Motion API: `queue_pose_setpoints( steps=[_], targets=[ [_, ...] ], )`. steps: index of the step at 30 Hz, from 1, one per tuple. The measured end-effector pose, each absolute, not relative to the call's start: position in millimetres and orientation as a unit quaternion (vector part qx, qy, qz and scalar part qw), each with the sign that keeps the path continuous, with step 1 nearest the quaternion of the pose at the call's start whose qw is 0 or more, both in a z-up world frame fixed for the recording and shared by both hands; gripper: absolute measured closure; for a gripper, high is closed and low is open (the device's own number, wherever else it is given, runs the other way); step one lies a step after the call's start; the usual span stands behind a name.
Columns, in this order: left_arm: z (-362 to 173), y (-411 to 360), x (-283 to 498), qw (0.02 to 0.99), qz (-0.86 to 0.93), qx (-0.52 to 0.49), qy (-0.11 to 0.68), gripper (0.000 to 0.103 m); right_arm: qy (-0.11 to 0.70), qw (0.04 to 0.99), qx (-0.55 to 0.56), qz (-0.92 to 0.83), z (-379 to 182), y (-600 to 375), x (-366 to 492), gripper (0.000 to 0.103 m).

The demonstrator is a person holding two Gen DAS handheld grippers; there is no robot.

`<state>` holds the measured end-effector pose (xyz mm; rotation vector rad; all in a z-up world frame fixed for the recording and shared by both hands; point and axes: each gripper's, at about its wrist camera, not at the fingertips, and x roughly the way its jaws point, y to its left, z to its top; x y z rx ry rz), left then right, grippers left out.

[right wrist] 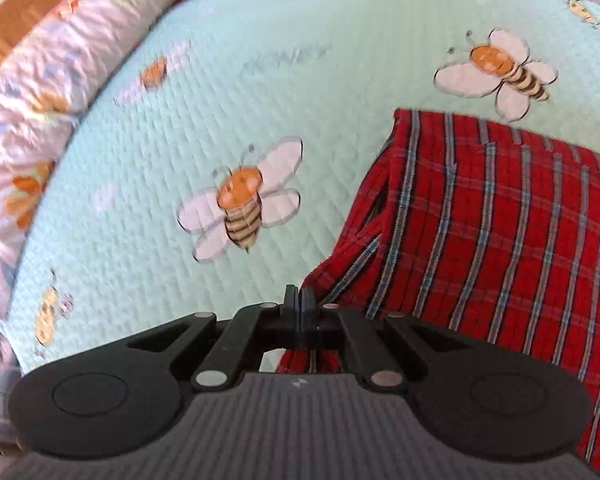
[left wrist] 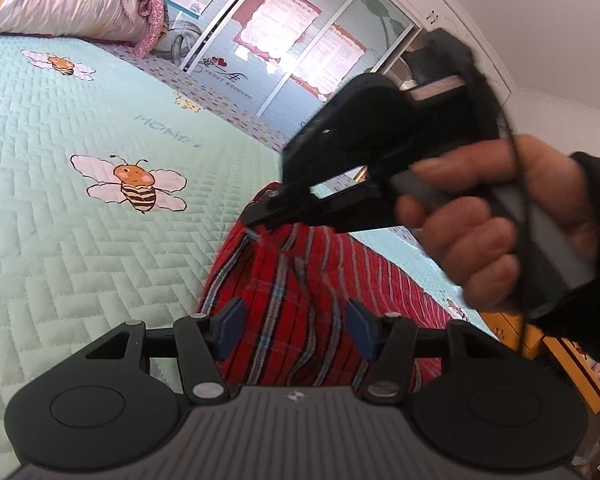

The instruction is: Fold clothes

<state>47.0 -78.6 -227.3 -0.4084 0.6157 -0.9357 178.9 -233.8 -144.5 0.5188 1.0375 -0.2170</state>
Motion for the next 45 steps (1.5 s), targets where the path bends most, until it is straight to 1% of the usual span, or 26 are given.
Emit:
queue_pose_setpoints(
  steps=[4,6,7,8,10,11,12,13,17,20,22,24,26,28,31,33,34,38,41,43,44,45],
  targets=[
    [-228.9,-81.1,46.4,0.827,-0.44,-0.186,0.294,0.045,0.502,0.831,0.222,-0.09,-163.6,-227.5,203.1,0.103],
    [-229.9,-78.6,47.9,0.828,-0.437,-0.187,0.296,0.045,0.523,0.817,0.228,-0.088,-173.8,-223.9,207.5,0.103],
    [-230.5,-76.9,48.9,0.829,-0.435,-0.188,0.297,0.045,0.511,0.824,0.228,-0.082,-167.9,-220.6,205.8,0.103],
    [-231.0,-75.2,50.0,0.829,-0.434,-0.19,0.297,0.045,0.498,0.832,0.23,-0.082,-158.4,-220.4,200.6,0.099],
    [-231.3,-73.7,52.3,0.828,-0.431,-0.197,0.3,0.045,0.467,0.849,0.226,-0.103,-134.1,-228.0,182.4,0.081],
    [-230.7,-74.3,52.5,0.827,-0.432,-0.198,0.299,0.045,0.46,0.854,0.212,-0.118,-125.4,-231.0,174.6,0.06],
    [-230.2,-74.9,52.7,0.826,-0.433,-0.2,0.299,0.045,0.454,0.859,0.198,-0.132,-117.1,-234.0,167.0,0.048],
    [-229.7,-75.6,52.9,0.825,-0.435,-0.202,0.298,0.045,0.456,0.86,0.183,-0.136,-113.6,-235.6,162.5,0.047],
    [-229.8,-77.7,50.1,0.826,-0.438,-0.194,0.298,0.045,0.453,0.861,0.158,-0.166,-109.6,-247.0,162.0,0.047],
    [-232.0,-78.7,49.6,0.826,-0.437,-0.189,0.302,0.045,0.44,0.856,0.186,-0.198,-120.6,-262.3,171.2,0.047],
    [-232.2,-79.7,49.2,0.827,-0.437,-0.185,0.301,0.045,0.453,0.845,0.207,-0.192,-136.1,-267.1,179.7,0.048],
    [-231.5,-80.5,48.4,0.828,-0.438,-0.184,0.297,0.045,0.433,0.86,0.193,-0.191,-132.1,-255.5,177.4,0.049],
    [-231.5,-82.2,48.8,0.827,-0.44,-0.185,0.297,0.045,0.416,0.88,0.15,-0.174,-122.4,-236.3,176.0,0.049],
    [-232.0,-85.6,48.3,0.825,-0.442,-0.181,0.3,0.045,0.435,0.879,0.107,-0.166,-123.6,-224.1,182.8,0.049],
    [-232.7,-86.6,47.1,0.825,-0.443,-0.176,0.302,0.045,0.478,0.856,0.083,-0.181,-143.7,-229.8,197.7,0.049],
    [-233.4,-85.6,46.8,0.824,-0.444,-0.176,0.304,0.045,0.5,0.84,0.064,-0.201,-158.6,-242.3,203.7,0.052],
    [-233.4,-85.0,46.6,0.824,-0.445,-0.176,0.304,0.045,0.502,0.834,0.075,-0.216,-160.5,-252.4,201.9,0.052],
    [-230.6,-85.3,46.8,0.824,-0.446,-0.183,0.298,0.045,0.462,0.843,0.147,-0.233,-147.0,-272.3,171.4,0.054],
    [-229.0,-87.5,45.7,0.823,-0.449,-0.183,0.294,0.044,0.435,0.866,0.14,-0.201,-133.4,-259.9,170.0,0.054],
    [-229.6,-88.4,45.7,0.823,-0.449,-0.181,0.296,0.044,0.43,0.879,0.112,-0.176,-129.8,-247.0,184.4,0.054],
    [-230.0,-88.0,46.1,0.823,-0.448,-0.181,0.298,0.044,0.433,0.879,0.107,-0.167,-132.3,-242.6,194.1,0.057],
    [-230.5,-87.6,46.5,0.823,-0.446,-0.182,0.3,0.044,0.444,0.875,0.105,-0.16,-137.1,-242.4,204.6,0.071]
  ],
)
